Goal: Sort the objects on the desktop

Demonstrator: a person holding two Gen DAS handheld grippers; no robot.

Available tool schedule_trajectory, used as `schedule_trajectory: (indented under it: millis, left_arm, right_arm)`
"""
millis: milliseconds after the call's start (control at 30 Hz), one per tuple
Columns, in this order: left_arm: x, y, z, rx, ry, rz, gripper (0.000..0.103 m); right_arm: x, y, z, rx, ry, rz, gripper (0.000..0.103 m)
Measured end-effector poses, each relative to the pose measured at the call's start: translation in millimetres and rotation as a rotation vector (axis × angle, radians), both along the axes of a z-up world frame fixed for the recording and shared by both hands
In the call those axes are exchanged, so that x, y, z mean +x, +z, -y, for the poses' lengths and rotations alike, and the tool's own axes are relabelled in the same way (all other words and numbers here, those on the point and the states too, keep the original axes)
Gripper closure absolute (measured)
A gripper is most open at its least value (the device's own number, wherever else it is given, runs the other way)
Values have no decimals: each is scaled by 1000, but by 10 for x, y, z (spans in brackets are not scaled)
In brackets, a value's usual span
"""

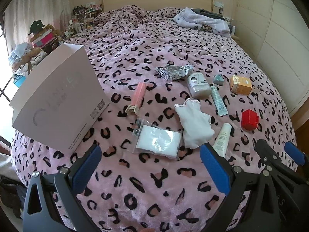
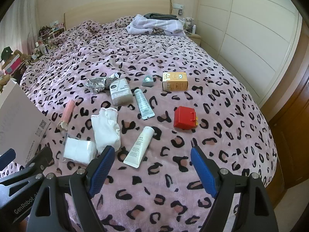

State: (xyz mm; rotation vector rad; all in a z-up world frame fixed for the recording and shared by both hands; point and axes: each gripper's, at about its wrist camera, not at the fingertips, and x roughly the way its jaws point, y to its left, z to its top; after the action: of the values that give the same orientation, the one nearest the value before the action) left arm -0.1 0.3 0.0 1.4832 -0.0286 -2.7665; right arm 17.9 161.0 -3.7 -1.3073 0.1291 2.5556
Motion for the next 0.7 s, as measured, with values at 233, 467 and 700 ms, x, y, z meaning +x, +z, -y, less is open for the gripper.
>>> schedule_trajectory:
  millis: [233,467,700]
  left_arm:
    - [-12,0,-31,4,-6,4,0]
    - [2,-27,-26,11,-13,0,0]
    - [-16,-4,-53,6,-11,5,0]
  right_arm:
    - [31,-3,-94,-10,2,-10,20]
    - [16,-7,-35,4,-1,-4,20]
    - [3,4,-29,15,0,-1,20]
